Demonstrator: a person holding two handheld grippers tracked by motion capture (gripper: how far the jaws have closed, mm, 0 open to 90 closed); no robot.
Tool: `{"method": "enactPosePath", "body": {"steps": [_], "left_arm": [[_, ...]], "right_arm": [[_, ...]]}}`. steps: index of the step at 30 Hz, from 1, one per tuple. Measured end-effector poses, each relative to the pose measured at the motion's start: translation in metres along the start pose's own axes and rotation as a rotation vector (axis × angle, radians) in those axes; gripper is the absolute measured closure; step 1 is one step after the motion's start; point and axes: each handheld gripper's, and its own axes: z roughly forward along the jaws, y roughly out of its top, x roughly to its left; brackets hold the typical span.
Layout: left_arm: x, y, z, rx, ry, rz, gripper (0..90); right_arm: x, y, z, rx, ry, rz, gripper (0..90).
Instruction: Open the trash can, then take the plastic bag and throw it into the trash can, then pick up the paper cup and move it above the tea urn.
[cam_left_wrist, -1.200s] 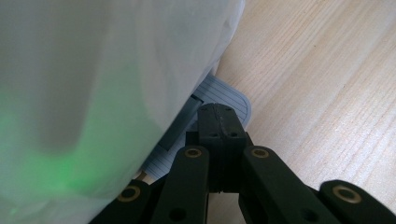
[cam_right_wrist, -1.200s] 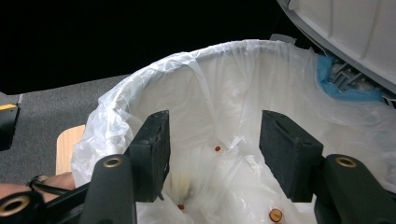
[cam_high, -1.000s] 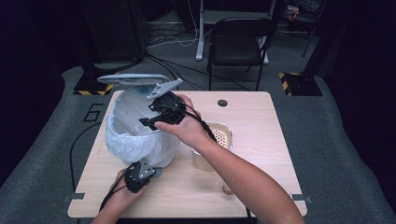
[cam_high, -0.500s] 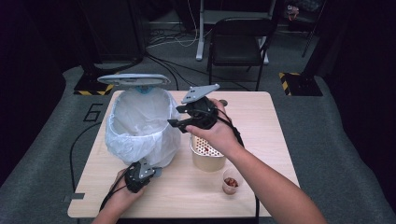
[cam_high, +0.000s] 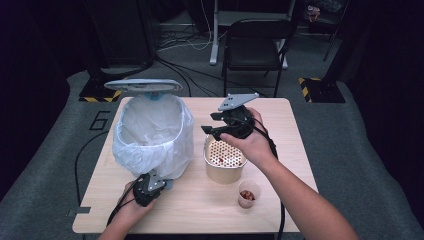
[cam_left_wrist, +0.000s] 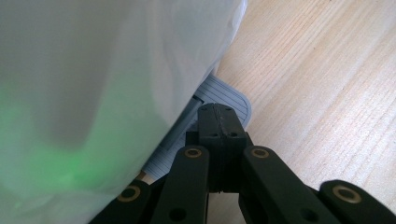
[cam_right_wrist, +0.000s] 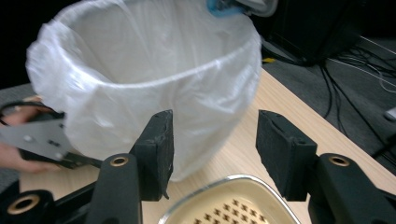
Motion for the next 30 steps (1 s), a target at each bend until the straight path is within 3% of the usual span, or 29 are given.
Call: {"method": "enactPosePath", "body": {"steps": [8, 16, 20, 25, 30], "left_arm": [[-0.001, -0.001, 0.001, -0.015, 0.012, 0.005, 90.0], [-0.002, 0.000, 0.001, -0.012, 0.019, 0.008, 90.0], [-0.002, 0.000, 0.001, -0.012, 0.020, 0.009, 90.0], [-0.002, 0.000, 0.001, -0.010, 0.017, 0.008, 90.0], [-0.002, 0.000, 0.001, -0.009, 0.018, 0.010, 90.0]], "right_arm": [[-0.028, -0.032, 0.004, 0.036, -0.092, 0.035, 46.7], [-0.068, -0.079, 0.011, 0.102, -0.159, 0.132, 50.6], [-0.080, -0.100, 0.017, 0.131, -0.163, 0.173, 53.7], [-0.086, -0.119, 0.023, 0.140, -0.143, 0.229, 58.6], [-0.087, -0.127, 0.028, 0.157, -0.135, 0.236, 66.1]]}}
